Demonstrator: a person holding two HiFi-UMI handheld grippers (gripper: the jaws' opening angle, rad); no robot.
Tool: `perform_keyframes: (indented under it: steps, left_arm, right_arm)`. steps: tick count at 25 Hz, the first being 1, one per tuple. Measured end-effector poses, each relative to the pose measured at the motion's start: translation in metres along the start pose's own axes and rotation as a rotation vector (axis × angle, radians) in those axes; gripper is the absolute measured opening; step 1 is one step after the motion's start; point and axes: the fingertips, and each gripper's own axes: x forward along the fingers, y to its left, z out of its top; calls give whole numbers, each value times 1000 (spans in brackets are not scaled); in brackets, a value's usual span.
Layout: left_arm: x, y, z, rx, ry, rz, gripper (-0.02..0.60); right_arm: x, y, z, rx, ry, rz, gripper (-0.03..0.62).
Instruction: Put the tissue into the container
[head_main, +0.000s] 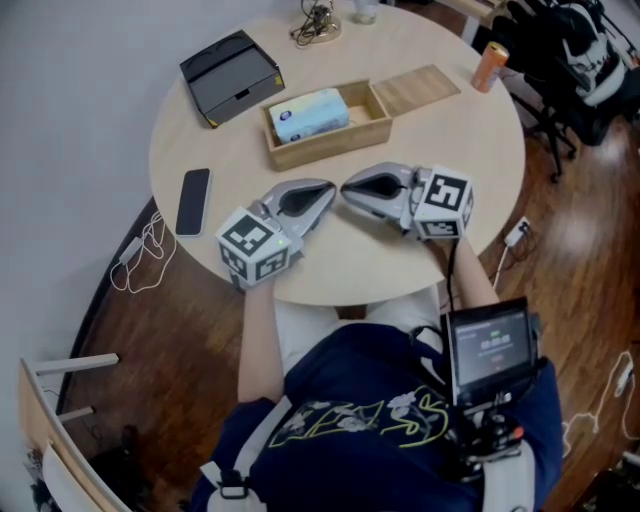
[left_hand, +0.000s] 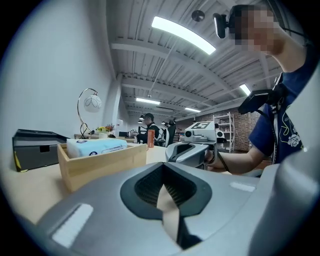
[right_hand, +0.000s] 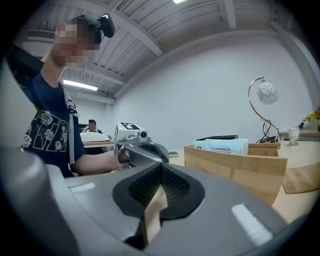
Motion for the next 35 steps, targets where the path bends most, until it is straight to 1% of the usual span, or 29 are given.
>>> perform_keyframes:
  steps: [13,35]
  left_arm:
    - [-1,-1,0,8,-2,-5,3]
    - [-3,1,-1,1,-8,0,3]
  right_arm:
    - [-2,2,-2,0,0,-16,3]
    - [0,3,-2,1,0,-15,3]
